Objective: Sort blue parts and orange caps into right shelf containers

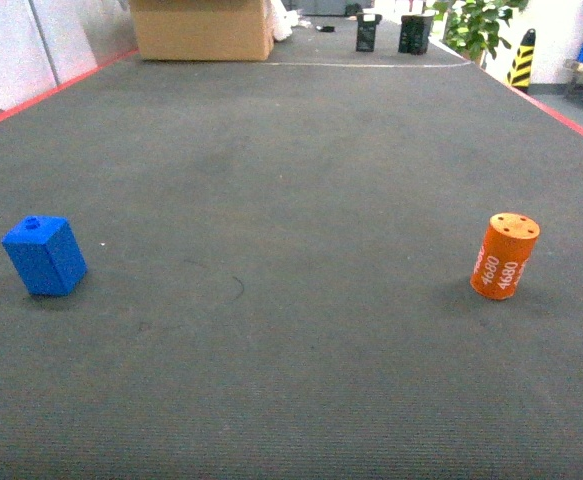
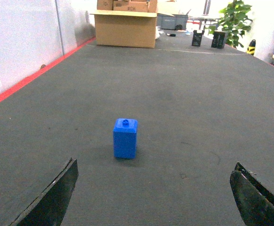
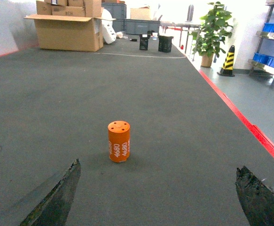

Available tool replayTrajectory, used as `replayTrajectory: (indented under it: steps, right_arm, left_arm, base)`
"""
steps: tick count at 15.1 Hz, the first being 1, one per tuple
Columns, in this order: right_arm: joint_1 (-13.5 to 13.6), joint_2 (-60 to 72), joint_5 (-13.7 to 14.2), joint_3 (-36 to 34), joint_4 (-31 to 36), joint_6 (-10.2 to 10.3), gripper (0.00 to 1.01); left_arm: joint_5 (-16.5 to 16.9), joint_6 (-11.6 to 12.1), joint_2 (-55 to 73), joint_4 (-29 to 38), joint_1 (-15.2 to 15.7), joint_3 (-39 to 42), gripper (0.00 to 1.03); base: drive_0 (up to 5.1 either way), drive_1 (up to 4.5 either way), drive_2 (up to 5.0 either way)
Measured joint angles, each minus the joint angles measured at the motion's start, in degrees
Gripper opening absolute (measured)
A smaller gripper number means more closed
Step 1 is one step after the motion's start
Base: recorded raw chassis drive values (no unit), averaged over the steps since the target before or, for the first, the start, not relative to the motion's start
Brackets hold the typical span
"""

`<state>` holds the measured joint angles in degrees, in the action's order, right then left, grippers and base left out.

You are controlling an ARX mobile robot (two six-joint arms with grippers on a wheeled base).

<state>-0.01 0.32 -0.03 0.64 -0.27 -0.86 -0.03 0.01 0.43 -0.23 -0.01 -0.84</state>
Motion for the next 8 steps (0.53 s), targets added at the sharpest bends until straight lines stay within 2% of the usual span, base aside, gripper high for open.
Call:
replayTrajectory:
  steps: [3,4,5,6,8]
  right_arm:
    - [0.0,0.0,0.1,0.0,-0.2,-0.1,0.98]
    - [1.7,3.3,4.3,1.1,-2.9,-2.8,0.98]
    - [1.6,8.7,5.2,1.9,-0.5,-4.4,0.98]
    - [0.2,16.5,4.9,3.7,4.5,-5.0,0.98]
    - [-0.8,36.1,4.4,9.3,19.1,-5.1,0.98]
  left_arm:
    - [0.0,0.0,0.0,0.0,0.0,0.0,0.98]
    - [0.0,0.0,0.0,0.0,0.0,0.0,0.98]
    - [0.0,0.0,0.0,0.0,0.0,0.0,0.98]
    - [0.0,0.0,0.0,0.0,0.0,0.0,0.98]
    - [0.0,0.0,0.0,0.0,0.0,0.0,0.98]
  base:
    - [0.0,0.0,0.0]
    - [0.0,0.0,0.0]
    - [0.0,0.0,0.0]
    - [0.0,0.0,0.0]
    - [0.0,0.0,0.0]
